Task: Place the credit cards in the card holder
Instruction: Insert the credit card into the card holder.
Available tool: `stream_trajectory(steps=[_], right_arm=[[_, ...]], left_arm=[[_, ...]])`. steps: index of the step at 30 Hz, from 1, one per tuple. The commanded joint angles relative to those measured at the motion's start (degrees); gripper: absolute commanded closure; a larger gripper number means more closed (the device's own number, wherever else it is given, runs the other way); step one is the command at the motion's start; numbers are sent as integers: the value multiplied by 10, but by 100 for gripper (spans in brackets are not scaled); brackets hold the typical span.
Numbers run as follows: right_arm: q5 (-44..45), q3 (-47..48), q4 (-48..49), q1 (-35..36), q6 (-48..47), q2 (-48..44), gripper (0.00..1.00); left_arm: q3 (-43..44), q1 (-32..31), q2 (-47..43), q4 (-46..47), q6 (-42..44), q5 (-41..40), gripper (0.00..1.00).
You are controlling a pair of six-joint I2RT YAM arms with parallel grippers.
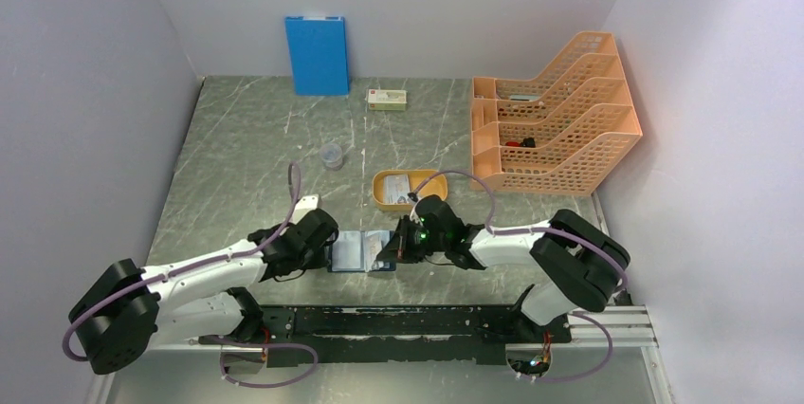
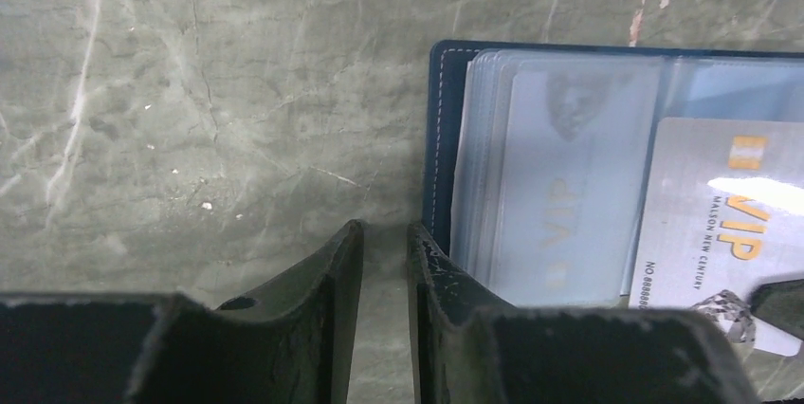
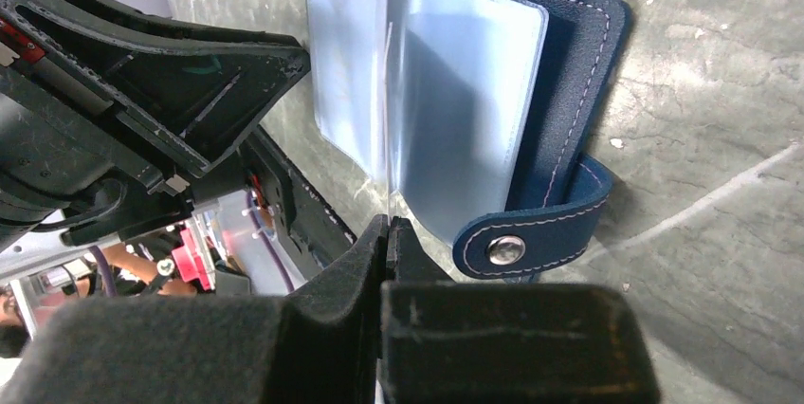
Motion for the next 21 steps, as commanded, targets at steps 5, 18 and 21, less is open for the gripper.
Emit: stream_trajectory(steps=[5,18,21], right_arm=[[-14,-3,40,-1,4,16,100],[-22,-2,71,-1,22,53,100],[-6,-13,81,-2,33,56,100]], left_arm=[[-29,5,6,30,-11,38,72],[-35,6,4,35,-10,47,73],[-37,5,3,35,-10,48,73]])
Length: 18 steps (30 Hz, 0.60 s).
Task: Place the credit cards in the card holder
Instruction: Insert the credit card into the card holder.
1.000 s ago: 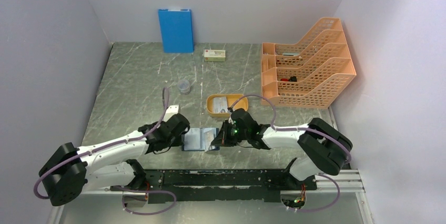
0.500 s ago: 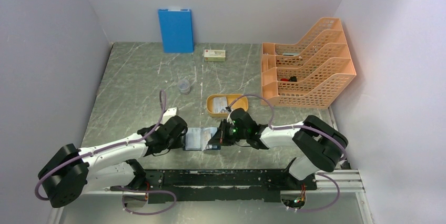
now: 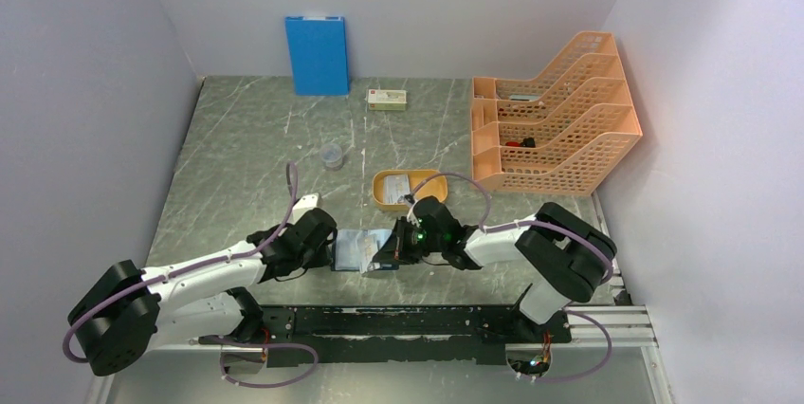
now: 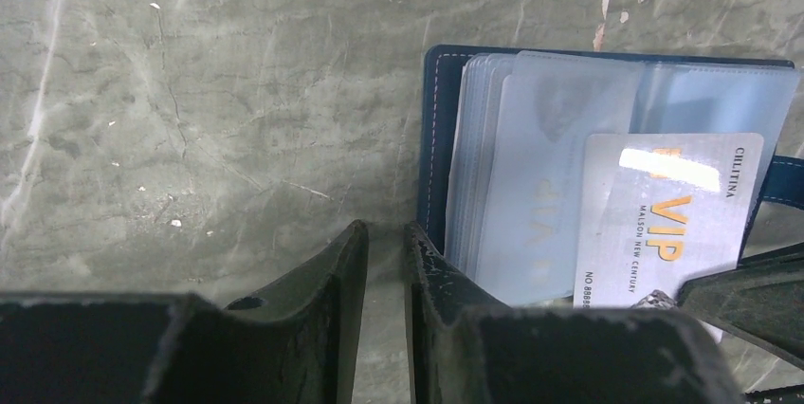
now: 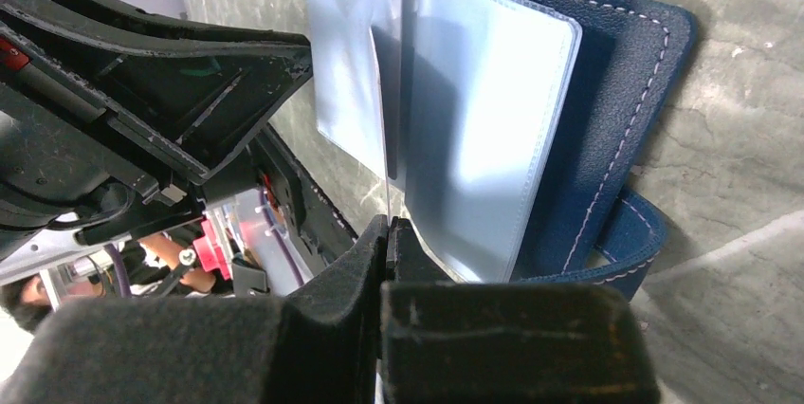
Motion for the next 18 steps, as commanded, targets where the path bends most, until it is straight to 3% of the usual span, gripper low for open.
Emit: stream_trajectory(steps=[1,18], right_arm=[[24,-14,26,-1,18,10,100],[65,-14,35,-2,41,31,100]], left_arm=[[-23,3,6,-8,-7,32,73],[-27,2,5,-3,-3,38,75]])
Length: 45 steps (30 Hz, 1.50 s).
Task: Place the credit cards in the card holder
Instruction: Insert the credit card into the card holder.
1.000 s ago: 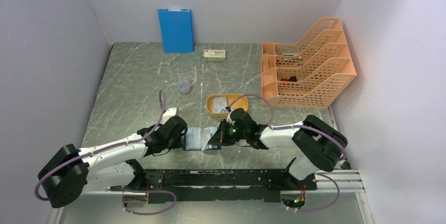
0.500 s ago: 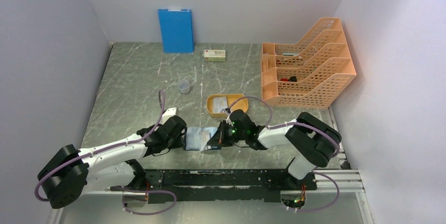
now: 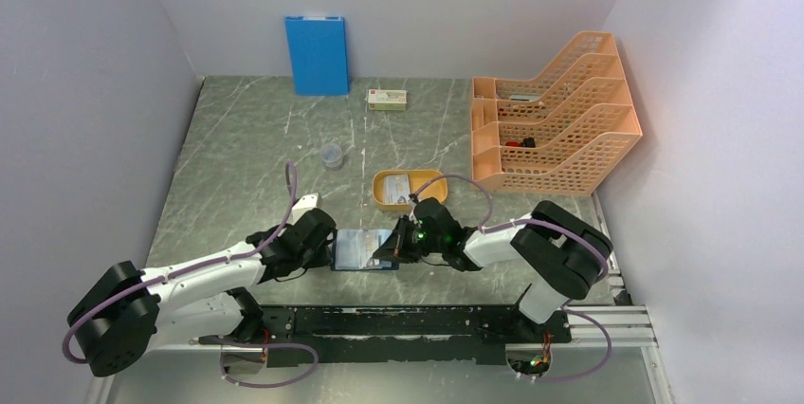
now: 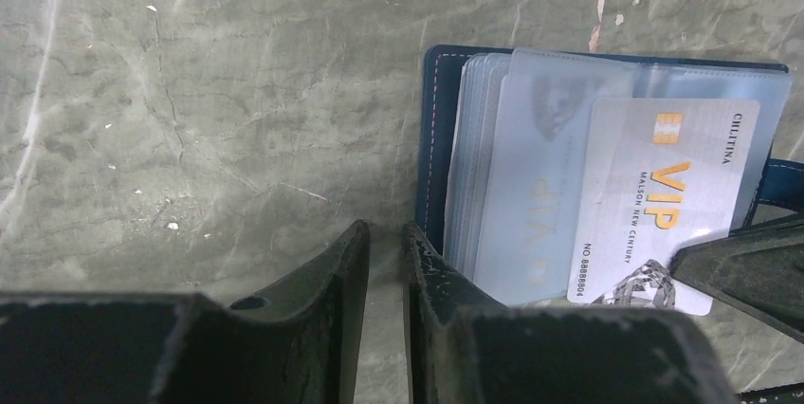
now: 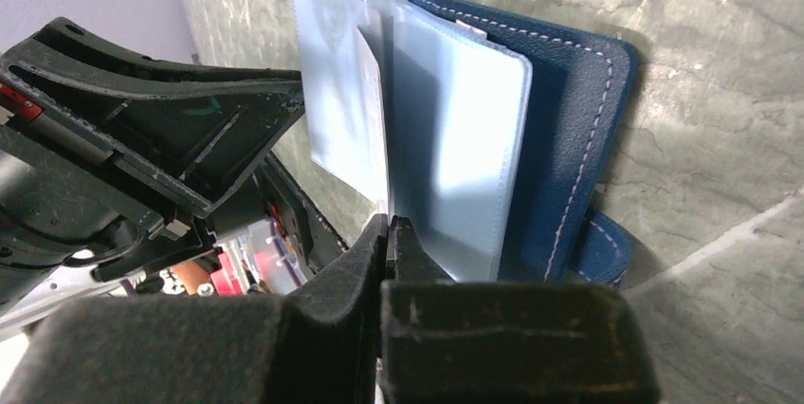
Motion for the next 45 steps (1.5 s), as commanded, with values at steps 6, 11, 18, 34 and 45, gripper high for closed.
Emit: stream_trajectory(steps=[6,11,18,34,45], right_arm=[[27,2,7,-1,7,27,100],[37,-1,10,-1,17,25,100],[51,-2,3,-1,22,24,100],[18,14,29,8,22,51,100],[24,31,7,21,14,50,100]], left_arm=[[-25,2,7,-9,-2,40,75],[-28,2,9,-4,-3,45,76],[-31,2,7,-3,-1,46,76],[-37,2,13,23,1,67,76],[-37,2,7,21,4,66,76]])
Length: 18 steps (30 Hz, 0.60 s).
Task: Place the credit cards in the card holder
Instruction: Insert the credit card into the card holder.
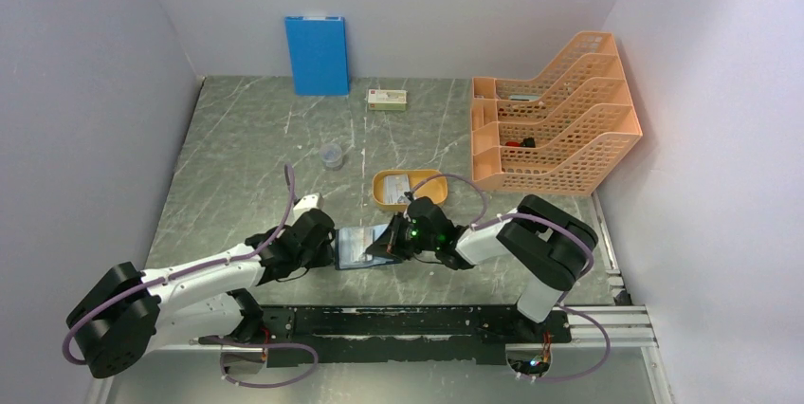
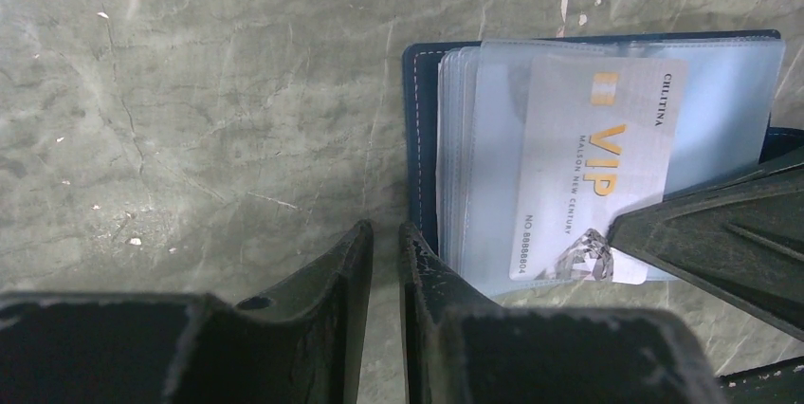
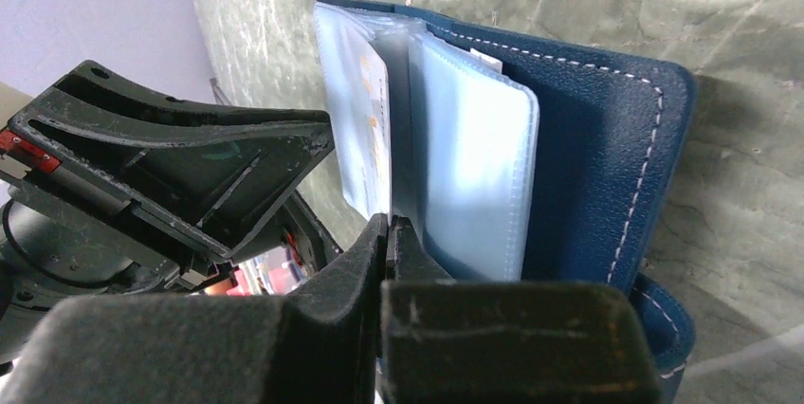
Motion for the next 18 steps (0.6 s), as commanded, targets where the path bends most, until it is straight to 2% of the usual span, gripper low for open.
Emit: stream_trajectory(steps=[1,5,8,11,18], right_arm=[[13,10,-53,8,-20,-7,96],[31,22,-103,8,-39,-37,68],[42,33,-134,8,-50,-52,56],[50,48,-165,8,-64,-58,52],[40,82,-194,8,-98,-42,52]], left_arm=[[-21,-1,10,-20,4,43,76],[-18,-1,10,-23,5,38,77],[-14,-1,7,-27,9,33,77],[-9,-1,6,-30,13,27,76],[11,-1,21,-23,27,27,77]])
